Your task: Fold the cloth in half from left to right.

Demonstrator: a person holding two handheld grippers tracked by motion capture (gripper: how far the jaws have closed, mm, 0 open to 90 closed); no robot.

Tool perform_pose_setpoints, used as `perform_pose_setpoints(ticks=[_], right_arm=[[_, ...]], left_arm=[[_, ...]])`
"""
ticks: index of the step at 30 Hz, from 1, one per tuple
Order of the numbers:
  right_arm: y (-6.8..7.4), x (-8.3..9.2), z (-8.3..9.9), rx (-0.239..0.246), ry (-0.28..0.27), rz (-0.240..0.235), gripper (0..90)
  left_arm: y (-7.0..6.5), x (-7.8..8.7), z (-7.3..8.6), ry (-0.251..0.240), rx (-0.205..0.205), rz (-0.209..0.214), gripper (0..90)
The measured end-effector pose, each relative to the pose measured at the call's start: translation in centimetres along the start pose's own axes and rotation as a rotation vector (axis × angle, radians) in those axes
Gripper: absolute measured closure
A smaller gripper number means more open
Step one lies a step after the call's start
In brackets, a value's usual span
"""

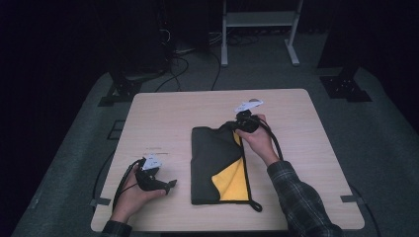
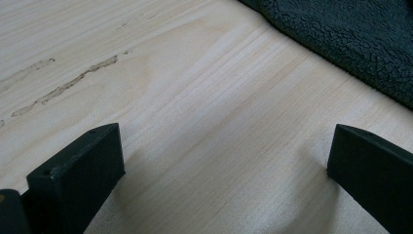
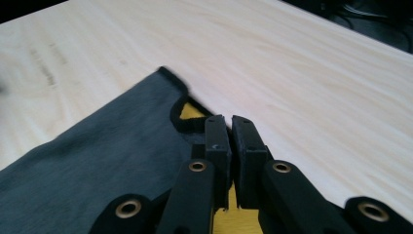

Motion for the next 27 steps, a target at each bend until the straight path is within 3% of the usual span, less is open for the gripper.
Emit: perform_pose_setpoints(ticks=[8,19,22,24,27], right_arm=[[-3.0,-0.9,0.7,-0.058,0.048,0.040,85.7],[-4.6,-4.0,2.6,-0.088,0.130,0.071,85.2],[-5.1,-4.2,2.8,-0.103,0.121,0.076,83.5],[-5.3,-4.2,2.8,-0.108,0.116,0.088,77.8],[-5.5,-3.3,2.5,-0.140,0.073,0.064,69.4]], left_arm=[[0.0,0.0,0.0,0.000,0.003,-0.002,0.0],[0.0,0.0,0.0,0.000,0.006,-0.004,0.0],[0.0,0.0,0.0,0.000,0.006,-0.005,0.0],[0.0,0.0,0.0,0.000,0.007,-0.005,0.0],[0.0,0.0,0.0,0.000,0.007,-0.005,0.0]])
Point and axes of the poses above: each handheld gripper's, and its own axes: x roughly backward along the jaws, z roughly out of its underside, y roughly to its left, the point moved 4 cm from there along -x, roughly forward along the jaws, and after that the axes turned 8 degrees about y, right-handed, at the moved point
